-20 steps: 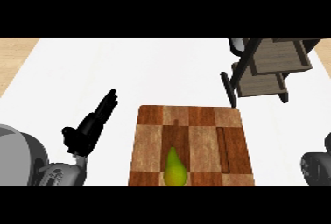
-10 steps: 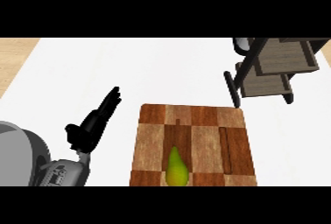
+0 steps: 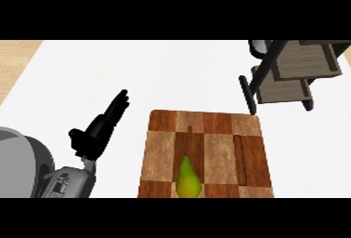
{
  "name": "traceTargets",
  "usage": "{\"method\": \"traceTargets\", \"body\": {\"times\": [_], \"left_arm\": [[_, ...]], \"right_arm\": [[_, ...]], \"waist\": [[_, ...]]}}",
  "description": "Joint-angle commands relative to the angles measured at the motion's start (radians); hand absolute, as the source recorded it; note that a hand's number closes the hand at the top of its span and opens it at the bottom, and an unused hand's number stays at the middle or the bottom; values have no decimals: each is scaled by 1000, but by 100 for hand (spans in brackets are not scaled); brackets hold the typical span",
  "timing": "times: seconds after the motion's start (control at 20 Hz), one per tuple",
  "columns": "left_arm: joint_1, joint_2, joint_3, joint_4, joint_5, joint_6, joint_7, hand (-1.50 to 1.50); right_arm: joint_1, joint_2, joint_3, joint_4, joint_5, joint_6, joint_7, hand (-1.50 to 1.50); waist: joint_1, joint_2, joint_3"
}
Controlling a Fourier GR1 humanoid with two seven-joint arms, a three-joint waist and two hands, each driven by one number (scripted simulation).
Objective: Pick the tomato from the cutting board and place it in the tiered basket
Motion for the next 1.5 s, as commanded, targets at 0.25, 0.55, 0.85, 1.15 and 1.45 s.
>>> {"method": "traceTargets", "body": {"times": [0.25,0.55,0.85,1.15,1.45], "left_arm": [[20,-22,-29,-22,-23,16,18,0],[23,-32,-14,22,-26,24,-22,0],[35,18,32,3,6,-12,-24,0],[58,2,14,-17,-19,22,3,0],[95,-16,18,4,-26,38,-33,0]], "right_arm": [[-33,19,-192,79,-88,-291,207,150],[-83,33,-231,80,-96,-445,173,-150],[-78,19,-117,54,114,-548,211,-150],[-83,-66,-25,-47,348,-500,267,-150],[-72,11,15,-307,400,-450,227,-150]], "waist": [[7,-3,1],[-9,-4,-1],[-19,-13,-3],[-50,-29,-3],[-86,-41,-1]]}}
